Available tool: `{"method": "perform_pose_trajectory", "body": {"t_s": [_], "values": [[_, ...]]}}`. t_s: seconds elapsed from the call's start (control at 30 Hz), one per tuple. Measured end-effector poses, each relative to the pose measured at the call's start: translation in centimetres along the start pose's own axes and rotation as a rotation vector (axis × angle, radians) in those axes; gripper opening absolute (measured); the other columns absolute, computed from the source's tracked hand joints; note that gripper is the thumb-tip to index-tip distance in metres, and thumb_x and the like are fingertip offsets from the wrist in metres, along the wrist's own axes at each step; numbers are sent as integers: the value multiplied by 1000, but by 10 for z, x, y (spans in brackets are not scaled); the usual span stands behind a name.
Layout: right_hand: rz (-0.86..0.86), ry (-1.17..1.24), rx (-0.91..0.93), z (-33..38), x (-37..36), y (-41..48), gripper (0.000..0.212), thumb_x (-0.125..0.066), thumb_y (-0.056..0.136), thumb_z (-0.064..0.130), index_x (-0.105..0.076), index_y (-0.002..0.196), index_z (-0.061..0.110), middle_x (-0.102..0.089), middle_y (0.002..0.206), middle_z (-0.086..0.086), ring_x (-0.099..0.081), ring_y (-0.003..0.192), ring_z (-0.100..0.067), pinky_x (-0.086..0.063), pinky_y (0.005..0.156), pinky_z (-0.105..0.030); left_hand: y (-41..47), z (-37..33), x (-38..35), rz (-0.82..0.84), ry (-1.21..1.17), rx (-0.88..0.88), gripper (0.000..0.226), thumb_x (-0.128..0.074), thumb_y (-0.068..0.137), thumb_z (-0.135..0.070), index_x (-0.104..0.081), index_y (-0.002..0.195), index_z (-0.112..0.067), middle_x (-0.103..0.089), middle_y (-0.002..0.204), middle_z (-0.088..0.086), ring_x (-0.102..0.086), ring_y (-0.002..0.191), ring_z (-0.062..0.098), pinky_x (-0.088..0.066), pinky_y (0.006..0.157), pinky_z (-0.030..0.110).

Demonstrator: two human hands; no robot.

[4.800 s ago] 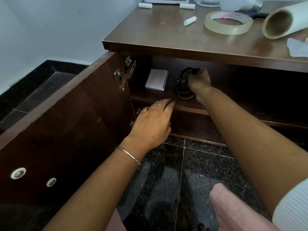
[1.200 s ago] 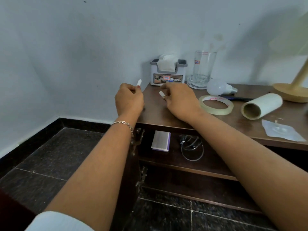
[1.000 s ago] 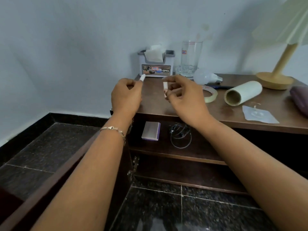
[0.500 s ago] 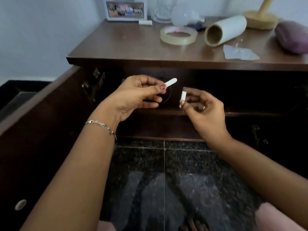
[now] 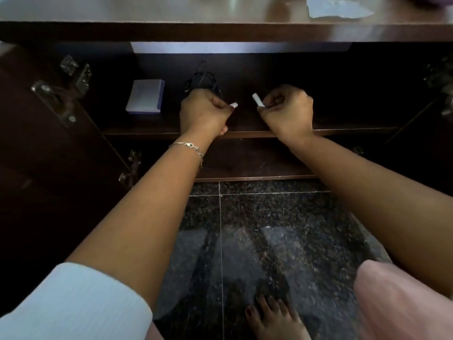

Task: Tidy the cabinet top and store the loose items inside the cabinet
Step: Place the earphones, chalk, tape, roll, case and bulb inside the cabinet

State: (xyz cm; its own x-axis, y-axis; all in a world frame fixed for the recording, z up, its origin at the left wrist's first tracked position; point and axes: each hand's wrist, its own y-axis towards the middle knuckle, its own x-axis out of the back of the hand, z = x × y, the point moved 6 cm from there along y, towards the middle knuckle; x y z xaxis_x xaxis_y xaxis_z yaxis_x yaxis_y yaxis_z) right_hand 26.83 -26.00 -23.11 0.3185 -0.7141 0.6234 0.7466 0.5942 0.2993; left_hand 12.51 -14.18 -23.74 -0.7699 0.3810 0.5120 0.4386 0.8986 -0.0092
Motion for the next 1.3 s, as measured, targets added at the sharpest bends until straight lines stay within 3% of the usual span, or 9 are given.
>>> {"method": "perform_pose_trajectory", "body": {"t_s": [0.13, 0.3, 0.57, 0.7, 0.93, 1.13, 1.3], "values": [[13, -88, -67, 6, -5, 15, 12, -73, 77, 34, -69, 83, 24, -69, 85, 8, -65, 82, -11, -47, 65, -21, 16, -20, -11, -26, 331, -172, 23, -69, 85, -37, -73, 80, -15, -71, 74, 6, -70, 67, 21, -60, 67, 35], [38, -138, -136, 7, -13, 20, 18, -72, 76, 45, -67, 82, 29, -68, 88, 10, -64, 92, -13, -53, 83, -33, 27, -26, -15, -56, 487, -233, 27, -69, 84, -41, -74, 85, -15, -70, 88, 8, -68, 81, 23, -57, 70, 36], [19, -67, -174, 3, -8, 10, 10, -68, 84, 37, -69, 87, 27, -69, 91, 8, -65, 91, -13, -56, 77, -33, 14, -24, -3, -54, 420, -242, 19, -69, 86, -29, -73, 98, -14, -72, 94, 5, -67, 86, 19, -58, 77, 34], [-23, 1, -164, 5, 5, -6, 15, -62, 88, 40, -68, 91, 26, -65, 86, 12, -62, 87, -9, -47, 64, -24, -5, -25, 10, -126, 305, -261, 22, -66, 87, -31, -65, 107, -22, -66, 98, -4, -63, 89, 14, -53, 74, 30], [-59, 165, -75, 34, 28, -40, 12, -58, 87, 39, -63, 80, 30, -67, 75, 11, -64, 77, -8, -54, 72, -35, -46, -48, 44, -183, 266, -328, 8, -62, 85, -32, -65, 92, -32, -61, 76, -15, -58, 75, 7, -41, 64, 24], [-115, 268, 122, 87, 57, -62, 10, -60, 89, 33, -62, 80, 28, -64, 70, 12, -59, 67, -3, -48, 63, -28, -81, -81, 77, -271, 240, -492, 9, -62, 81, -36, -66, 83, -28, -61, 65, -13, -53, 59, 4, -45, 59, 26], [-122, 365, 239, 121, 68, -64, 12, -59, 91, 31, -65, 86, 22, -67, 78, 8, -62, 70, -13, -51, 70, -40, -85, -111, 106, -338, 279, -590, 11, -62, 81, -37, -65, 83, -26, -63, 68, -10, -55, 61, 7, -49, 60, 29]]}}
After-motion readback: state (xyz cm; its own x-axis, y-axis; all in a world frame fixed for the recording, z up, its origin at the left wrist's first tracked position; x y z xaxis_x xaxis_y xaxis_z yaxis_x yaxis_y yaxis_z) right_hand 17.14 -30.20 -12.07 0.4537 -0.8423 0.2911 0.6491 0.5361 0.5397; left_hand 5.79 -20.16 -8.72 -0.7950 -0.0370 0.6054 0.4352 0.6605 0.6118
